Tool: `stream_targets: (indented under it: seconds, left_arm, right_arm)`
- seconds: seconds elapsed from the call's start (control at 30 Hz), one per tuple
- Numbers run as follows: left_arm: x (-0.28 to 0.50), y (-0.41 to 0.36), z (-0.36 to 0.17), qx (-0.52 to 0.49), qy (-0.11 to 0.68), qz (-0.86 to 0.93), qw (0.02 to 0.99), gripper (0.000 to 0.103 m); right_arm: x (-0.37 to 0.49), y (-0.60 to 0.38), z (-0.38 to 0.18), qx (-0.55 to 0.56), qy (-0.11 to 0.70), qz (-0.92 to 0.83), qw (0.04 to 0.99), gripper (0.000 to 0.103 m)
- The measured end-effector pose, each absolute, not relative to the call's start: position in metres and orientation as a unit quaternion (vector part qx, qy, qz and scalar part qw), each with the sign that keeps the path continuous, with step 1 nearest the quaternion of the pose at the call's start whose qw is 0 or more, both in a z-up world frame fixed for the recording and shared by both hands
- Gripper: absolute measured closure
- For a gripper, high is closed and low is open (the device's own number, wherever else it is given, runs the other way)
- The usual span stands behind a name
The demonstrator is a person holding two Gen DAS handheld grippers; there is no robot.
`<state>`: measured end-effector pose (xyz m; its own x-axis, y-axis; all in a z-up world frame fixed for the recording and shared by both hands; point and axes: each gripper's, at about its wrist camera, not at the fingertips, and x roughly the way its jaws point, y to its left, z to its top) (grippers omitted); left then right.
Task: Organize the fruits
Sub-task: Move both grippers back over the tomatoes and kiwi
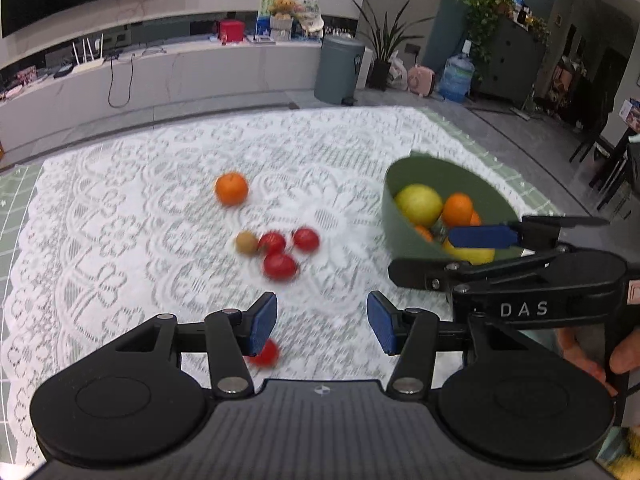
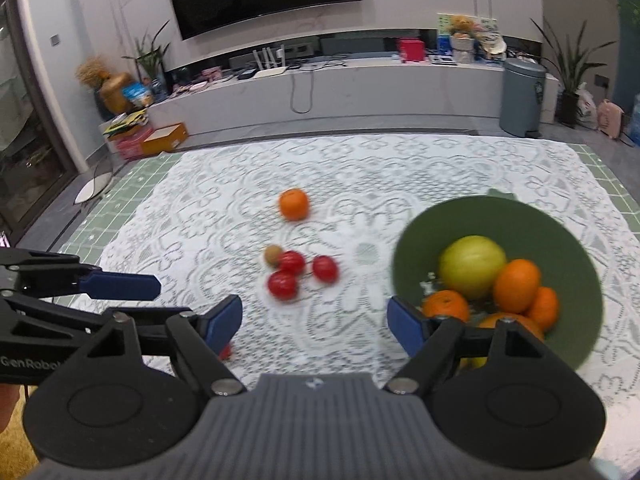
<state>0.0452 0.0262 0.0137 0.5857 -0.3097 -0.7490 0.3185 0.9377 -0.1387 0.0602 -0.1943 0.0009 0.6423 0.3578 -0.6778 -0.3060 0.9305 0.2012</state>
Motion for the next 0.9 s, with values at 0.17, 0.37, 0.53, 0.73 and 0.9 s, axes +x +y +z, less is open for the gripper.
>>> stream_targets:
  seconds: [0.17, 0.37, 0.53, 0.73, 0.9]
  left_arm:
    - [0.041, 0.040, -0.004, -0.001, 0.427, -0.180, 0.886, 0.042]
    - [0.040, 0.049, -0.023, -0.011, 0.431, -0.191, 0.882, 0.042]
    - [0.043, 0.053, -0.040, -0.010, 0.443, -0.183, 0.878, 0.042]
    - [0.054, 0.055, -0.057, -0.006, 0.455, -0.157, 0.877, 0.046]
    - [0.064, 0.052, -0.067, -0.006, 0.463, -0.150, 0.873, 0.052]
  right_arm:
    - [0.057, -0.176, -0.013, 0.025, 0.382, 0.198, 0.902, 0.038]
    - [0.056, -0.161, -0.026, 0.000, 0.369, 0.214, 0.905, 0.052]
    - [0.063, -0.152, -0.036, -0.006, 0.373, 0.230, 0.899, 0.059]
    - [0.072, -0.138, -0.045, -0.020, 0.382, 0.236, 0.893, 0.060]
    - [0.081, -0.136, -0.051, -0.008, 0.398, 0.236, 0.887, 0.060]
